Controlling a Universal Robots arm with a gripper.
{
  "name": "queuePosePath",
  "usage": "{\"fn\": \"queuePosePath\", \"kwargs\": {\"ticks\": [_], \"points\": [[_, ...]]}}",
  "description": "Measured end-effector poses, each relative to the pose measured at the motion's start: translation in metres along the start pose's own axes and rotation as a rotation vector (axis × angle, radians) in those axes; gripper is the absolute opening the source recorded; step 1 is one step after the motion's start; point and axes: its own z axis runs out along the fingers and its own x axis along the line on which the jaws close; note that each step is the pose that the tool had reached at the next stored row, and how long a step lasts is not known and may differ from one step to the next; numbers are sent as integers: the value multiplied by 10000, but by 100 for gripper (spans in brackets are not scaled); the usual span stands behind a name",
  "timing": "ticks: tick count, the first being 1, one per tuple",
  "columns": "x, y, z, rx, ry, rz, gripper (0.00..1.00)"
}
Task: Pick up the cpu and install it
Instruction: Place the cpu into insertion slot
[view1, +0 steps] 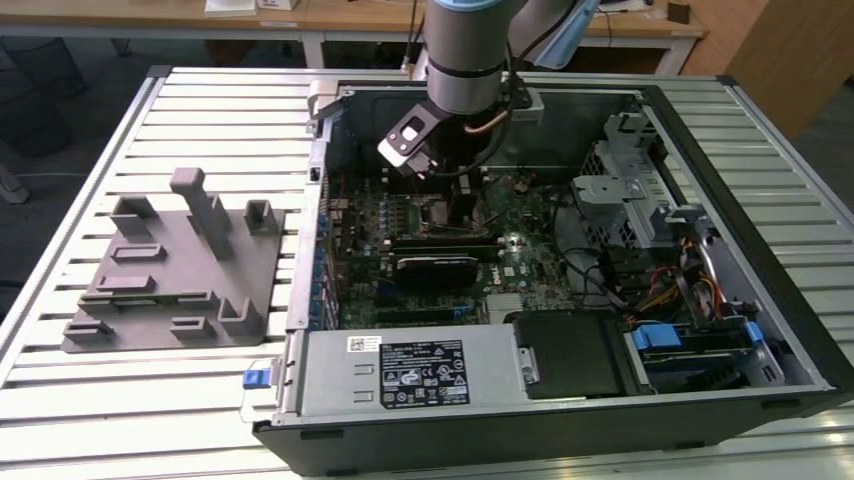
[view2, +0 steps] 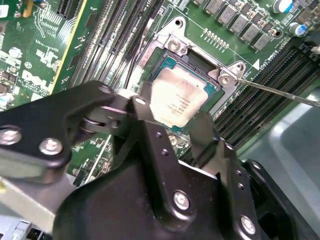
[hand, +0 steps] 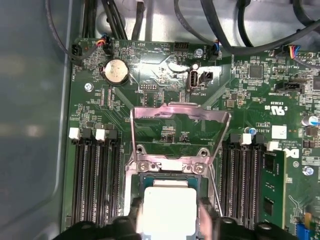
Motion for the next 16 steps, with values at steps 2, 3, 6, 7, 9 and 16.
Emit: {"fn": "queuePosePath", "kwargs": {"ticks": [2,3,6,7,9,16], "points": [[0,1,-12,-1,0,0,47],[0,1,-18,0,0,0,47],[0,1,-37,0,1,0,35],[-1,2,-43,0,1,0,29],[-1,2,-54,0,0,0,17],[-2,3,-84,0,0,0,11]]}}
